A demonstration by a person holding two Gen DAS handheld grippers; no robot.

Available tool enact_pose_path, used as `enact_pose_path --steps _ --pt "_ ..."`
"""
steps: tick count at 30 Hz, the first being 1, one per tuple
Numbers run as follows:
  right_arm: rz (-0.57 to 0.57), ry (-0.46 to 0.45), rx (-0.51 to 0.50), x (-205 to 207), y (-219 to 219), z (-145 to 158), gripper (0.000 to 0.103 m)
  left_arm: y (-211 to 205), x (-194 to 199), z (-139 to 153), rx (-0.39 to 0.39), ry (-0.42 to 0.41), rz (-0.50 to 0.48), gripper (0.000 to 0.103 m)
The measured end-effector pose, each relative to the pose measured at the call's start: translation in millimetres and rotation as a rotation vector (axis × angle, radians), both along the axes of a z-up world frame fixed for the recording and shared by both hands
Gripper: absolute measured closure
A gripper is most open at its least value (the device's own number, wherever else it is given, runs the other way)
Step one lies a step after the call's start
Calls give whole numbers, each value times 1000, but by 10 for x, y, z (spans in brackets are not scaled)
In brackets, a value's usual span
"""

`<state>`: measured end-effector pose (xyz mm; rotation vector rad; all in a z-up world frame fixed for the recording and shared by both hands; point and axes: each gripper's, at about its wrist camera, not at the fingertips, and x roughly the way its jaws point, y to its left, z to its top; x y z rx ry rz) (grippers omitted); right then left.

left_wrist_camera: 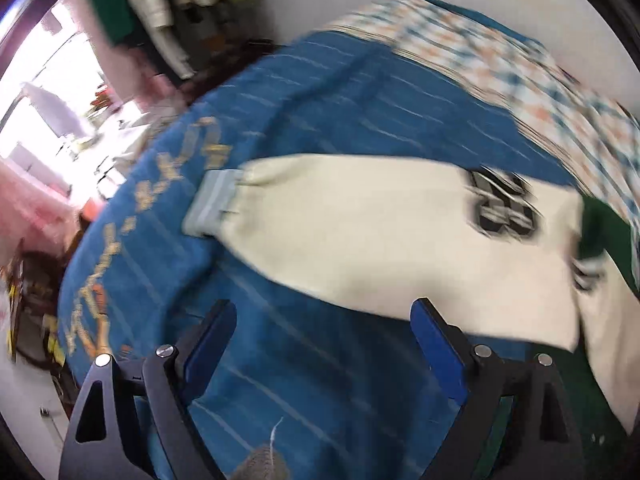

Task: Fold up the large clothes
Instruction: 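Fold the cuffs inward across the jacket body with both grippers, then release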

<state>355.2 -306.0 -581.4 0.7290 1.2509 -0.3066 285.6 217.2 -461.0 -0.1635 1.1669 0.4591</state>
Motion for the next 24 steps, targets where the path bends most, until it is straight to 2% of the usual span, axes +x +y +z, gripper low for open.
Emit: enact_pose_path --steps 1,2,4,6,7,9,11,13,14,15,17,19,23,24 --pt "-70 10 -2 -42 -292 -84 56 -151 52 -14 -8 5 -27 14" --pt "-121 12 3 -28 -553 -185 76 -302 125 -50 -13 13 -49 14" --pt "-159 3 16 163 -897 -435 82 -584 249 -102 -30 22 -86 14" --pt "-75 -15 38 535 -973 -704 84 -849 353 -137 -33 18 -115 14" --pt "2 28 44 776 -929 -942 84 -939 382 -132 -31 16 -125 14" --pt "89 80 29 1036 -905 -1205 84 -1104 441 -160 -22 22 -137 14" --pt "124 82 21 1086 -918 -1120 82 -1184 450 -168 -27 31 -134 14" --pt "123 36 42 875 -1025 -855 76 -1223 441 -166 -35 36 -123 14" --pt "105 9 12 677 -1104 -698 62 -1226 425 -169 -37 40 -120 14" --pt "88 5 -15 520 -1167 -607 41 -1230 408 -176 -35 45 -116 14" --pt "47 -4 -19 233 -1282 -549 29 -1246 354 -198 -31 56 -110 14" --pt "44 12 58 79 -1333 -687 29 -1273 307 -220 -22 63 -107 14" --pt "123 135 140 232 -1159 -1215 30 -1299 254 -244 7 72 -104 14" --pt "141 135 84 284 -1105 -1245 43 -1290 249 -246 11 73 -99 14"
